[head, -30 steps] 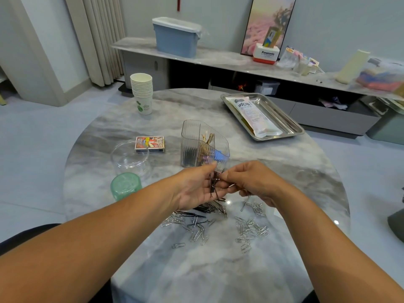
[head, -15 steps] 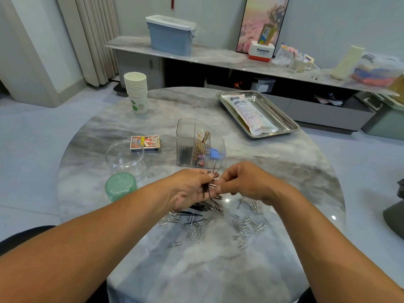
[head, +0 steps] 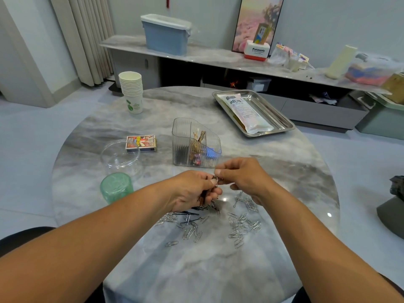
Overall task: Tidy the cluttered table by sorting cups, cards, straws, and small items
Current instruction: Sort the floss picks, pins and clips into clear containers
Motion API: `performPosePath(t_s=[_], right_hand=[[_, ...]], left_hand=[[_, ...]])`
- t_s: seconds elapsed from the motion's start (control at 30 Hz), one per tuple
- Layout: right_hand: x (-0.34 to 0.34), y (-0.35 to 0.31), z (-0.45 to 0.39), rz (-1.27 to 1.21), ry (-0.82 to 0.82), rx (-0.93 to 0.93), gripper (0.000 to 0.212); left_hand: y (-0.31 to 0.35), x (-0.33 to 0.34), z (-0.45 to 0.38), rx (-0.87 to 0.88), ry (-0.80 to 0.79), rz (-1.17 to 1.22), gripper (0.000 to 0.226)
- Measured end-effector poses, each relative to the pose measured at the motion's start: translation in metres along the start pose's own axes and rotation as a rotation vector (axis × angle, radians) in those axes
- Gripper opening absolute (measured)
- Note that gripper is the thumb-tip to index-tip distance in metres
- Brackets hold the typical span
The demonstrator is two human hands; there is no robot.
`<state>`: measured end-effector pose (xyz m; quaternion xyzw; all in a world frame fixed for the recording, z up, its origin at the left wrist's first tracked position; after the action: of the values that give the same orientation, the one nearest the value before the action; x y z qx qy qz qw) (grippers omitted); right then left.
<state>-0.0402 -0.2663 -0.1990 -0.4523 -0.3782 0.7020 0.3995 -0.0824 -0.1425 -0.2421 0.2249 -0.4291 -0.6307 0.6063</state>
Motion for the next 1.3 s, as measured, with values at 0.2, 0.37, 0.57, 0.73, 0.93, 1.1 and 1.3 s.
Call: performPosePath(t_s=[0.2,0.37,0.57,0.73,0.93,1.1,1.3], right_hand=[[-0.020,0.001,-0.007,-0.050,0.189,-0.032,0.011],[-0.035,-0.013,-0.004,0.204,0.373,-0.187,0.019],[-0.012,0.001,-0.003,0.012,0.099,0.015,0.023],[0.009,0.014,0.004,0.036,-0.127,0.173,0.027],[-0.008,0.003,-0.003,-0.100,0.063,0.046,0.026],[-0.003,0.004,-0.001,-0.142,0.014,0.065,0.019],[0.009,0.008,0.000,-0.071,-0.138,0.117,0.010]], left_hand=[[0.008,-0.014,0.002,0.071,0.116,-0.383,0.022],[0.028,-0.022,0.007,0.203,0.210,-0.922,0.037],[0.030,-0.021,0.006,0.227,0.174,-1.097,0.044],[0.038,-0.012,0.008,0.331,0.105,-1.138,0.003],[0.028,-0.013,0.004,0.181,0.068,-0.581,0.016],[0.020,-0.012,0.007,0.029,0.014,-0.239,0.017],[0.018,-0.009,0.010,0.002,-0.023,-0.323,0.017]])
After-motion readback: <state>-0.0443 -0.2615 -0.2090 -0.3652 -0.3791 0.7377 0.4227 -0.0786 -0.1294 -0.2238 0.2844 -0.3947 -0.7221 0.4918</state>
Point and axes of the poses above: each hand's wrist, its own z-axis away from the middle knuckle, its own x-axis out of the palm, y = z × x, the point moved 8 cm from there along -z, towards the middle knuckle, and after that the axes turned 1 degree about -z, right-handed, at the moved point
